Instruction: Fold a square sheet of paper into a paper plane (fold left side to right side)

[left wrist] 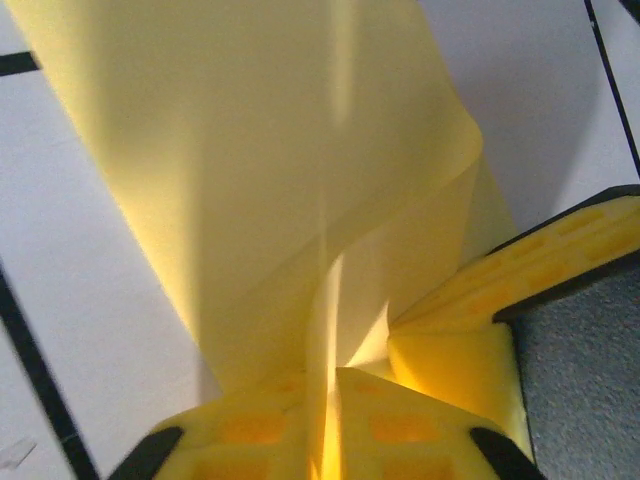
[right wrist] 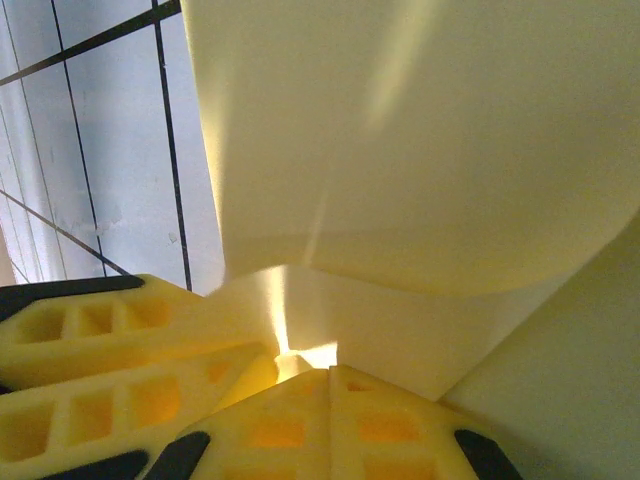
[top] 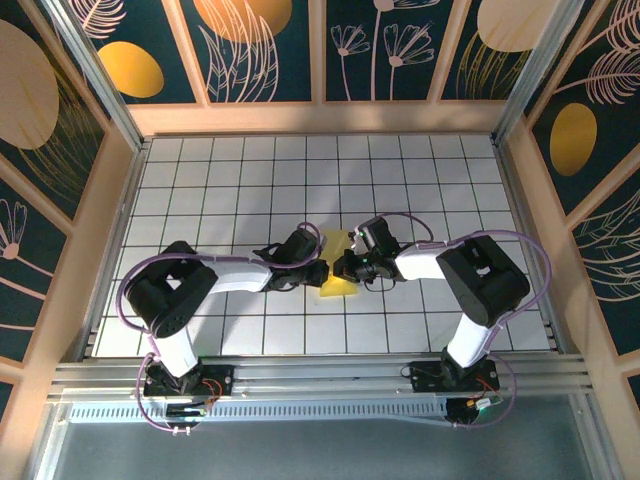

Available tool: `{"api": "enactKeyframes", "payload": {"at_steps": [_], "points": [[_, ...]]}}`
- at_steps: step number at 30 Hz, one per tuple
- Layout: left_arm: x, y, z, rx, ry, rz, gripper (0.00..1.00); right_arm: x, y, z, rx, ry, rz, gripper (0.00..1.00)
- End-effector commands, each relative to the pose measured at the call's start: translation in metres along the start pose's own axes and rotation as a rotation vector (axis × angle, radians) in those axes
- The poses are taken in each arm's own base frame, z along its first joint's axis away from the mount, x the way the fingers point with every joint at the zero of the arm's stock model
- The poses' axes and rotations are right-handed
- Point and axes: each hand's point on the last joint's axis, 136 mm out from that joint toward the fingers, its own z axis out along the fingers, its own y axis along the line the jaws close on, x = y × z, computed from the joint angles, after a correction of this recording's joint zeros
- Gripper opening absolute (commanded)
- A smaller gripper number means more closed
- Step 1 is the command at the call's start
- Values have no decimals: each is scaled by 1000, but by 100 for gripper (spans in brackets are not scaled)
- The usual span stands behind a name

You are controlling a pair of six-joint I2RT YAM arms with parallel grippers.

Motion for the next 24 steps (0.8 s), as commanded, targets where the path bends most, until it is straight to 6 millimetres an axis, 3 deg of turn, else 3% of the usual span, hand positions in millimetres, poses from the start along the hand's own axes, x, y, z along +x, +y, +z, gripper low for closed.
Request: {"api": "enactKeyframes", "payload": {"at_steps": [1, 6, 11, 16, 24], "points": [[-16, -1, -25, -25, -55, -14, 19, 13, -23, 4, 69, 22, 29, 0], [-35, -9, -55, -37, -117, -33, 28, 13, -21, 4, 59, 21, 25, 0], [-22, -28, -69, 90, -78, -88, 22, 11, -17, 2, 52, 15, 20, 0], [1, -50, -69, 271, 4, -180, 14, 11, -16, 2, 51, 15, 15, 0], [13, -55, -49, 329, 70, -236, 8, 11, -16, 2, 51, 21, 13, 0]]}}
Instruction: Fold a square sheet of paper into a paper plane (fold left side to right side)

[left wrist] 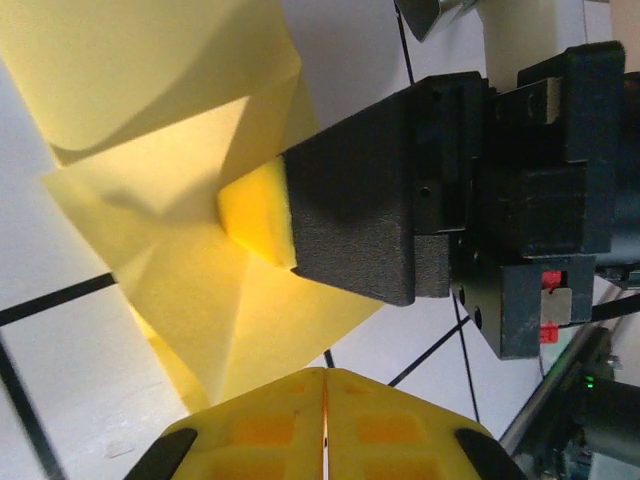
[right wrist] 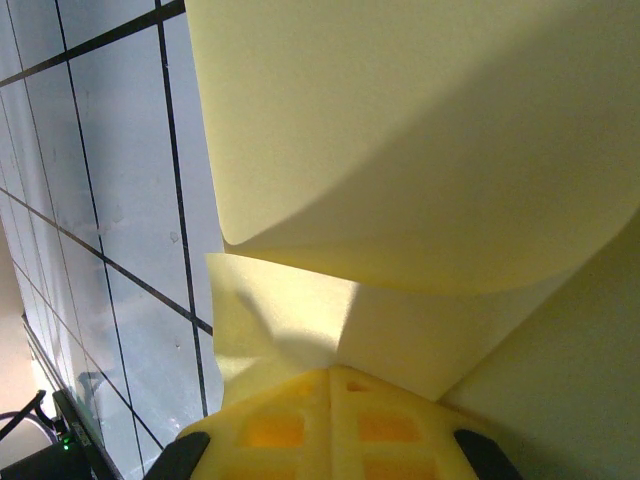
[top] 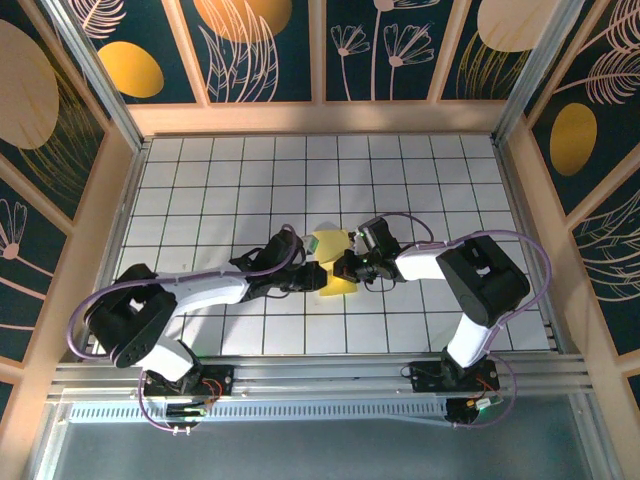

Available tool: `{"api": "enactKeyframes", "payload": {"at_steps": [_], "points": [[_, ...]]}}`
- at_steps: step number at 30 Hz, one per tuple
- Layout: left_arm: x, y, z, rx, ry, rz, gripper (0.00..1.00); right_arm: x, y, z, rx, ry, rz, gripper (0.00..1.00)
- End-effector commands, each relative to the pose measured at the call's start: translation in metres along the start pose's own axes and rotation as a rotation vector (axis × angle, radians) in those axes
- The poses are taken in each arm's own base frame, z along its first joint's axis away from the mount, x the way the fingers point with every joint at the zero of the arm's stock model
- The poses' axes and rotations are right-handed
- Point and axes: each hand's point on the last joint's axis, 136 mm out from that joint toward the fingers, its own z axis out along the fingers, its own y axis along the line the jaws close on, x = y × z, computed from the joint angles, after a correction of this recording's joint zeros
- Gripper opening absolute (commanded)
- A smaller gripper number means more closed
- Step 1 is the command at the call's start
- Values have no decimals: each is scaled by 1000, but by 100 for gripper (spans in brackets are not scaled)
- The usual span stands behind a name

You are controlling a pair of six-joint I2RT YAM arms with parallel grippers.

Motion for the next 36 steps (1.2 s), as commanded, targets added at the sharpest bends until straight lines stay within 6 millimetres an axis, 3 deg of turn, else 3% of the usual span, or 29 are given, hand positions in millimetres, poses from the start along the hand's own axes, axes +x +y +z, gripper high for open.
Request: {"api": "enactKeyframes", "payload": {"at_steps": [1, 16, 36], "points": [[0, -11, 9, 76, 27, -32, 8, 11, -16, 2, 57, 25, 17, 0], [8, 18, 32, -14, 56, -46, 5, 13, -17, 3, 63, 37, 13, 0], [19, 35, 34, -49, 71, -63, 4, 13, -17, 4, 71, 45, 9, 0]]}}
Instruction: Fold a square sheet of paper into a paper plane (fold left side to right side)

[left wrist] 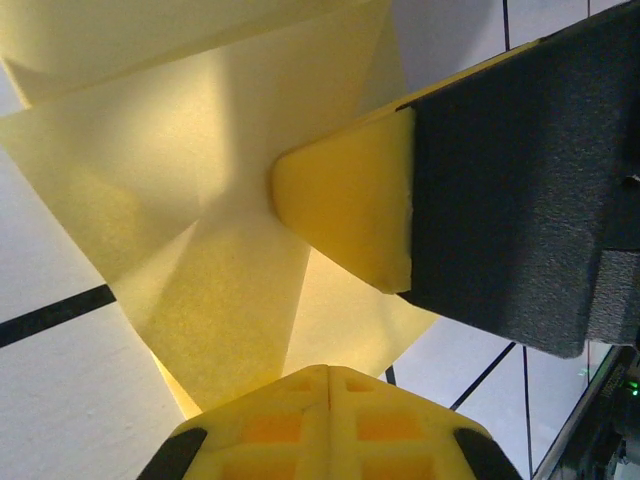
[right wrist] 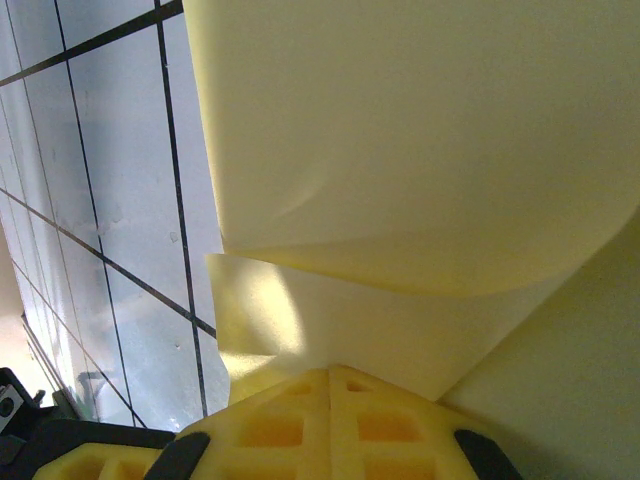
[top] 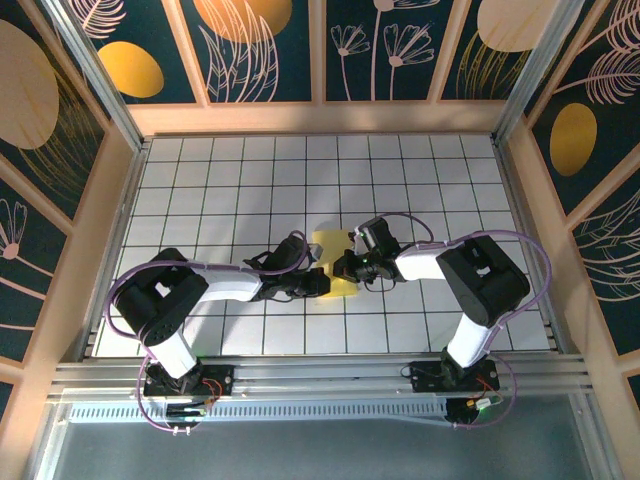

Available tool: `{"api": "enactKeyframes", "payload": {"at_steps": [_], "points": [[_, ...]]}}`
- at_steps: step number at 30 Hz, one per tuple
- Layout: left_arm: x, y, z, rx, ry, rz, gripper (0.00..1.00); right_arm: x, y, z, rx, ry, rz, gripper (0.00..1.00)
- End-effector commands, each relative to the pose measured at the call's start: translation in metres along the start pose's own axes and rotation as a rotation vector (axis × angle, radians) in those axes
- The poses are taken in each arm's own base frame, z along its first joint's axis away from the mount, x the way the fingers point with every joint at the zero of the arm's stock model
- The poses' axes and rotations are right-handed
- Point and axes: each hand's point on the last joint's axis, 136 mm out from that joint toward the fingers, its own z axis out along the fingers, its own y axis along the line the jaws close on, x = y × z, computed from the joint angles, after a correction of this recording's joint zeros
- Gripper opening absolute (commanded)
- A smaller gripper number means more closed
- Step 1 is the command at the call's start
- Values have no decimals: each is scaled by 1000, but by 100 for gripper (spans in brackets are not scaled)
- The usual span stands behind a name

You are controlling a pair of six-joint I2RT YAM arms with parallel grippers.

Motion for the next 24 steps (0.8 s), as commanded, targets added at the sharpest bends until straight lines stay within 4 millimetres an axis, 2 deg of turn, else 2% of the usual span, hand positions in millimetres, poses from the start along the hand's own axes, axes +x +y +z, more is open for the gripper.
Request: {"api": "enactKeyframes", "payload": {"at_steps": [1, 14, 15, 24], "points": [[3, 11, 2, -27, -2, -16, 4, 13, -16, 4, 71, 42, 7, 0], [7, 19, 2, -56, 5, -18, 4, 13, -17, 5, 74, 46, 9, 0], [11, 26, 7, -73, 21, -26, 4, 13, -17, 5, 75, 47, 7, 0], [13, 29, 8, -76, 27, -28, 4, 15, -18, 6, 76, 53, 8, 0]]}}
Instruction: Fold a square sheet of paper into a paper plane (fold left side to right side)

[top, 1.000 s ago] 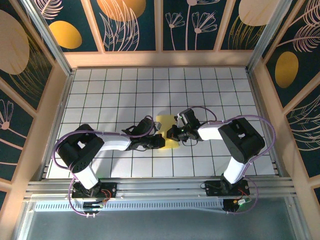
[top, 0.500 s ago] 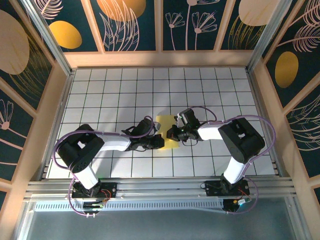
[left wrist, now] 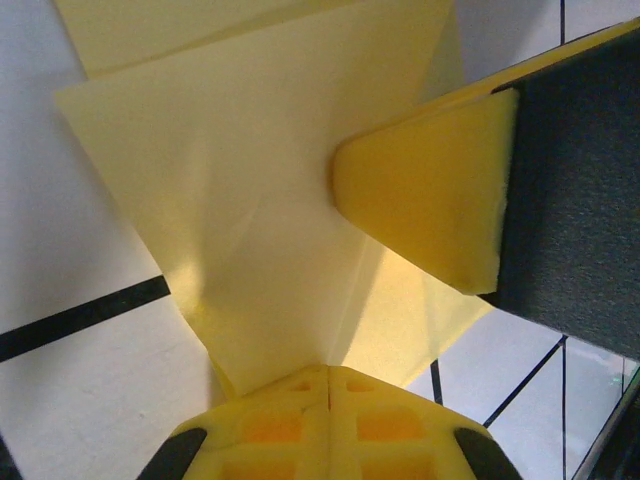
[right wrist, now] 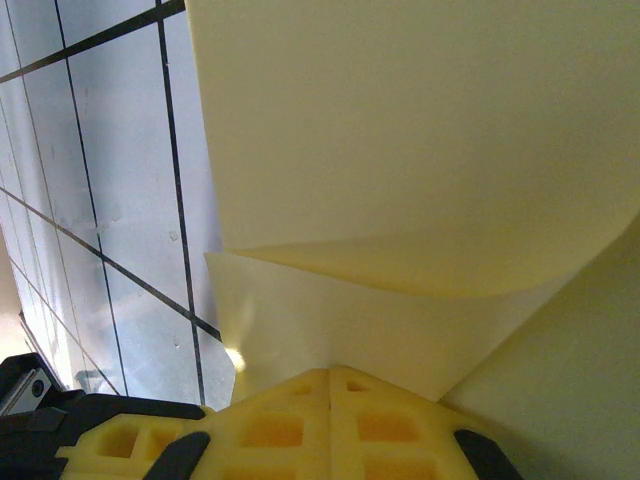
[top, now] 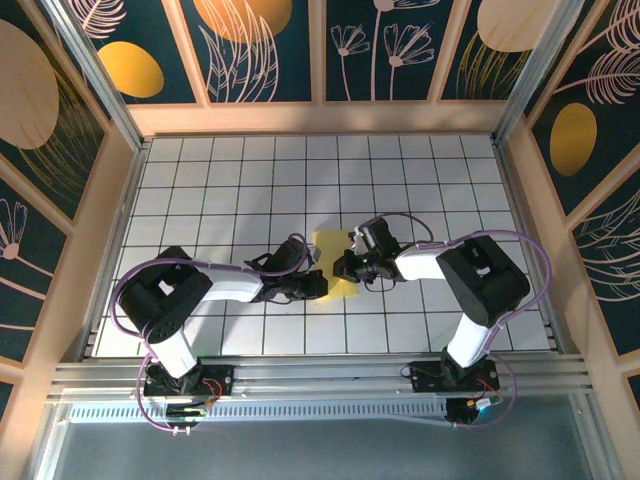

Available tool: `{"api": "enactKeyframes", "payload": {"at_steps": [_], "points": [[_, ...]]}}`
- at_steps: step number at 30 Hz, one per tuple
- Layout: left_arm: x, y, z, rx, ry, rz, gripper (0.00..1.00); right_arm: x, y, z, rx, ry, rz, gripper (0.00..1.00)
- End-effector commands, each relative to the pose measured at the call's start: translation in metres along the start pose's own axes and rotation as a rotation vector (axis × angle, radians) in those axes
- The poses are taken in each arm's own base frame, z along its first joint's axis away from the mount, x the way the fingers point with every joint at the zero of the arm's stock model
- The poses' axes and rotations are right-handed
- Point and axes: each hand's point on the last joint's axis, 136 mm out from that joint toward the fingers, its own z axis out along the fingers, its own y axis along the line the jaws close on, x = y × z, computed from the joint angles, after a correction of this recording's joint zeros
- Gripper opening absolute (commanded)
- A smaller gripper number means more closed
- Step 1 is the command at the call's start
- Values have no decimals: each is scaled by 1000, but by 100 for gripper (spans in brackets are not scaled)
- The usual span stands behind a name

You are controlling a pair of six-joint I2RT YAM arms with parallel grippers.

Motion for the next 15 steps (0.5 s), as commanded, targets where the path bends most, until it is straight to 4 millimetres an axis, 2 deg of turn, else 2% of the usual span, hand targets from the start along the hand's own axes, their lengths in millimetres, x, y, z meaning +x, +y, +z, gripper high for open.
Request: {"api": "enactKeyframes", "payload": {"at_steps": [1, 5, 12, 15], "points": [[10, 17, 4, -43, 24, -19, 4, 15, -18, 6, 75, 51, 15, 0], [11, 19, 3, -47, 25, -21, 3, 12, -14, 5, 63, 48, 6, 0], [14, 29, 4, -87, 25, -27, 0, -13, 27, -10, -27, -23, -72, 0], [14, 30, 3, -92, 23, -22, 0, -17, 35, -14, -45, -48, -89, 0]]}}
